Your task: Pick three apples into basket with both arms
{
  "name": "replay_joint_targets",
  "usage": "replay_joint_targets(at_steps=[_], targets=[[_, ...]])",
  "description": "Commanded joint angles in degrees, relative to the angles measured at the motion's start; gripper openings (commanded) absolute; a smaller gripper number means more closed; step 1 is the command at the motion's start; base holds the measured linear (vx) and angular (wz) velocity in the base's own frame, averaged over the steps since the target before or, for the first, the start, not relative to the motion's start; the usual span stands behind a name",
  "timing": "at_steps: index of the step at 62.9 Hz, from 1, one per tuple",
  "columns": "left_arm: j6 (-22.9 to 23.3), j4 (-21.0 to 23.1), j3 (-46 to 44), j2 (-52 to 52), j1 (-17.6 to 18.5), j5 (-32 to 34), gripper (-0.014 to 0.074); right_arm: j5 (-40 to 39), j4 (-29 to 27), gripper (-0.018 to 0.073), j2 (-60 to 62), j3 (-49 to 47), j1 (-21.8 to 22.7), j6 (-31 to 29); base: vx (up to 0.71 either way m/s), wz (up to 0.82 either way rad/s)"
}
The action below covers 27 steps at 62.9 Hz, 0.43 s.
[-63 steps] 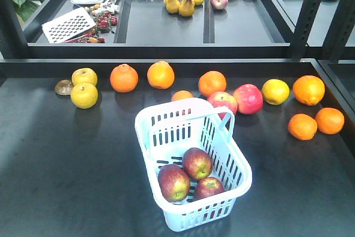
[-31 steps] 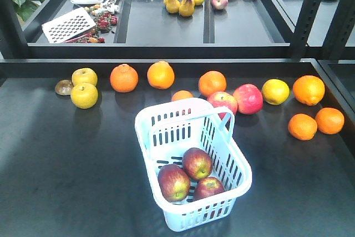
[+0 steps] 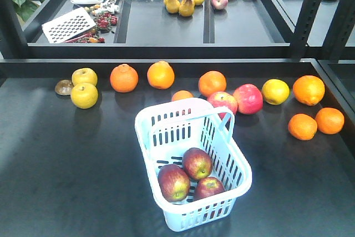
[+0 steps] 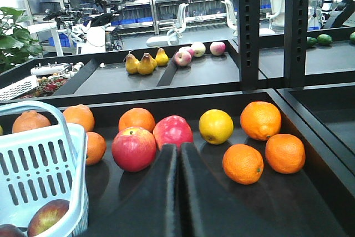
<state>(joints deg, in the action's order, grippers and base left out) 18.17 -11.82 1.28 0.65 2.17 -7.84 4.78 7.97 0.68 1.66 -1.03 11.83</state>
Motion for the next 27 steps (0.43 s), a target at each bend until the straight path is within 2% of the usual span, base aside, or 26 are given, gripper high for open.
replay_joint_targets(at_steps=[1,27], targets=[[0.0,0.1,0.5,0.9,0.0,3.8,-0.0006,-4.1,0.7,-0.0008,0.7,0.8,0.4,0.1,0.0,0.0],[0.0,0.1,0.5,0.9,0.0,3.8,-0.0006,-4.0,0.7,-0.0008,0.7,0.8,0.4,0.1,0.0,0.0]])
